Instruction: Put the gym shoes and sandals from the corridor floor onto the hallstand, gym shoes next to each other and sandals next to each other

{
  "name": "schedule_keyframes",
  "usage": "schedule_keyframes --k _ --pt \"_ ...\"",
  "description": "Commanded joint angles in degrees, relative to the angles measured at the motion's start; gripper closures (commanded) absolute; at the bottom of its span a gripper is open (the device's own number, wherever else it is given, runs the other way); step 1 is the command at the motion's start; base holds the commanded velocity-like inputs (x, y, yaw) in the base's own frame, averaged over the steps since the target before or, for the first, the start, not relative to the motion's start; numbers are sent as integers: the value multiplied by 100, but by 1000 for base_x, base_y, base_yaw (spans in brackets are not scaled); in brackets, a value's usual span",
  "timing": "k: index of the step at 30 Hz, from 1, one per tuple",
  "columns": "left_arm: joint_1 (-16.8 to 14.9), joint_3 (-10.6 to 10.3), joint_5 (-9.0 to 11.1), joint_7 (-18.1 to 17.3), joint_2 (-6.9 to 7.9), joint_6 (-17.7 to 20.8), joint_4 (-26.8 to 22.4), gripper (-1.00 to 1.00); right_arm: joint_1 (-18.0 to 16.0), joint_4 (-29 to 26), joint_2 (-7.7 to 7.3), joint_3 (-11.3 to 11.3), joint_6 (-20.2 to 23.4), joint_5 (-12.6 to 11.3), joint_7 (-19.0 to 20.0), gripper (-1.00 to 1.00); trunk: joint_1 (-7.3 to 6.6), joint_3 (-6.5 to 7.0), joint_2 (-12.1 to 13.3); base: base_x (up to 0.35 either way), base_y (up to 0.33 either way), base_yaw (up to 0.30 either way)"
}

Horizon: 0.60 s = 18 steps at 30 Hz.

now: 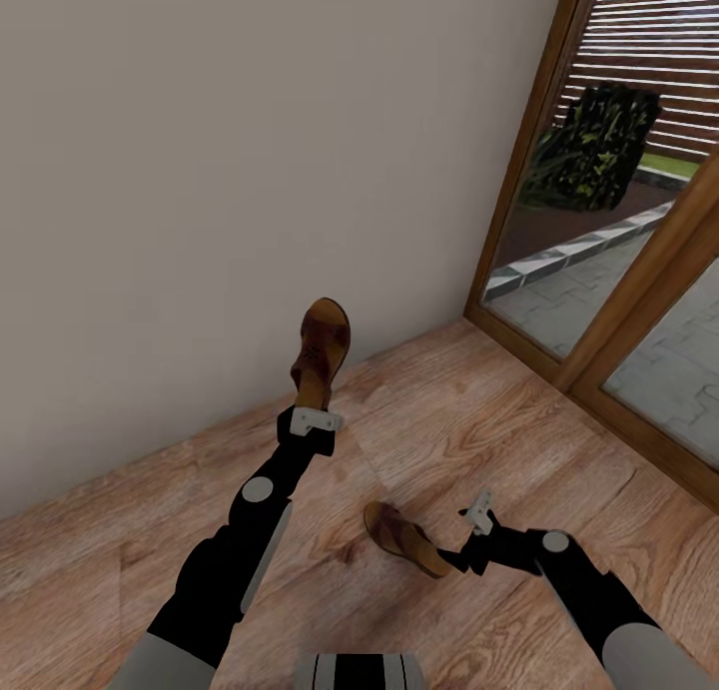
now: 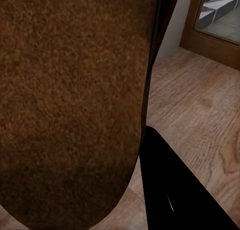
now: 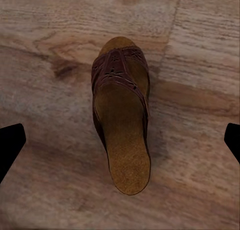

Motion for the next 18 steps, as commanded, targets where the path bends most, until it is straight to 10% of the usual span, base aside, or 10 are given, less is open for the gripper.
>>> schedule_keyframes --k 1,18 --pt "-2 -4 -61 -5 0 35 -9 100 -11 -8 -13 4 -45 62 67 -100 -1 -4 -2 0 0 0" --pt "-2 -2 -61 -13 0 60 -9 100 -26 -25 32 -11 -50 8 146 -100 20 -192 -12 0 0 0"
